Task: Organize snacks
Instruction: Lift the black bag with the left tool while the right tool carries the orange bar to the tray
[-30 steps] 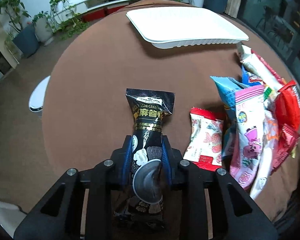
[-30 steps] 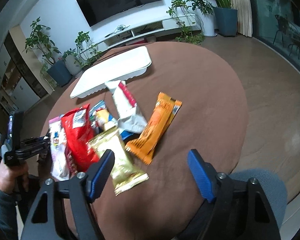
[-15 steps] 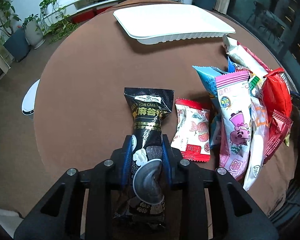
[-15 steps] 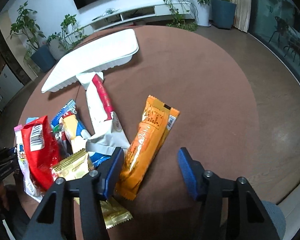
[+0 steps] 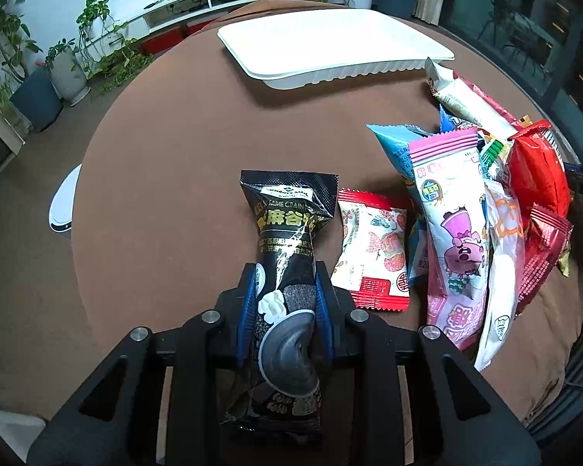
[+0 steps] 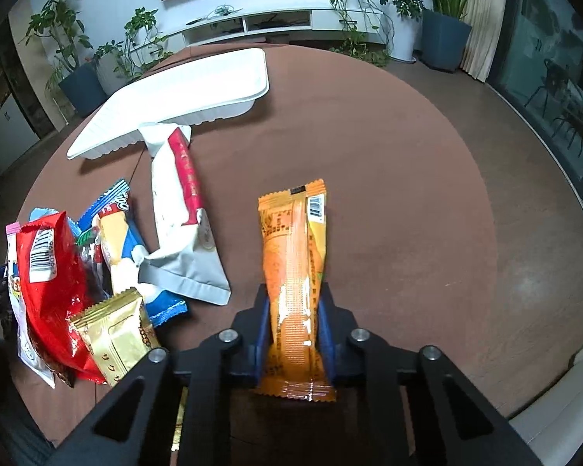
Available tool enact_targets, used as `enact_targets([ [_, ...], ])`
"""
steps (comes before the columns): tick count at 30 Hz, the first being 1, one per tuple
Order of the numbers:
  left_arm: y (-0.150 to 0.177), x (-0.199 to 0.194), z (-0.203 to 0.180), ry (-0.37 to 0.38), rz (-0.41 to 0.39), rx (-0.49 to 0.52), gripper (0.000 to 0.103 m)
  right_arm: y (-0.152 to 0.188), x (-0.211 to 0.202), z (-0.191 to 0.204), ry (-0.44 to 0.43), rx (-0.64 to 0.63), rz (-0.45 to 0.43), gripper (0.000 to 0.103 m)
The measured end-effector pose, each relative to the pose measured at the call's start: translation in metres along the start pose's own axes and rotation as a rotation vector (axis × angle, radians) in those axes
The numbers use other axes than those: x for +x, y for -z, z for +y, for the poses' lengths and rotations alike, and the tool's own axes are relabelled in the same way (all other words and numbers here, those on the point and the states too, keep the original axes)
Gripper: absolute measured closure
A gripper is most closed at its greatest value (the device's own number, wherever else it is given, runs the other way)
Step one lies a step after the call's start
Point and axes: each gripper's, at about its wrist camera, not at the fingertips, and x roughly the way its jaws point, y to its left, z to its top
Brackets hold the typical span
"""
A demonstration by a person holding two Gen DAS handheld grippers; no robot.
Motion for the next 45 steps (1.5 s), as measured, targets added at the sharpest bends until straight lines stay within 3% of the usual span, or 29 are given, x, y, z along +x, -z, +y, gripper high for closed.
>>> enact_targets([
  [7, 0.002, -0.002, 0.007, 0.042, -0.003, -0.031, 0.079, 0.005, -0.006, -0.003, -0.031, 0.007, -0.019, 0.086],
  [18, 0.007, -0.018, 0.022, 0.107, -0.063, -0.133, 0.081, 0.005, -0.026, -0.037, -0.143, 0.183, -0.085, 0.087],
  [34, 0.004, -0.038, 0.047, 0.191, -0.139, -0.241, 0.084, -0.002, -0.031, -0.056, -0.175, 0.243, -0.122, 0.087],
  [40, -0.027, -0.055, 0.067, 0.259, -0.193, -0.277, 0.084, -0.032, -0.037, -0.070, -0.174, 0.267, -0.159, 0.087],
  [45, -0.085, -0.066, 0.075, 0.265, -0.236, -0.244, 0.084, -0.084, -0.043, -0.069, -0.192, 0.241, -0.209, 0.087],
])
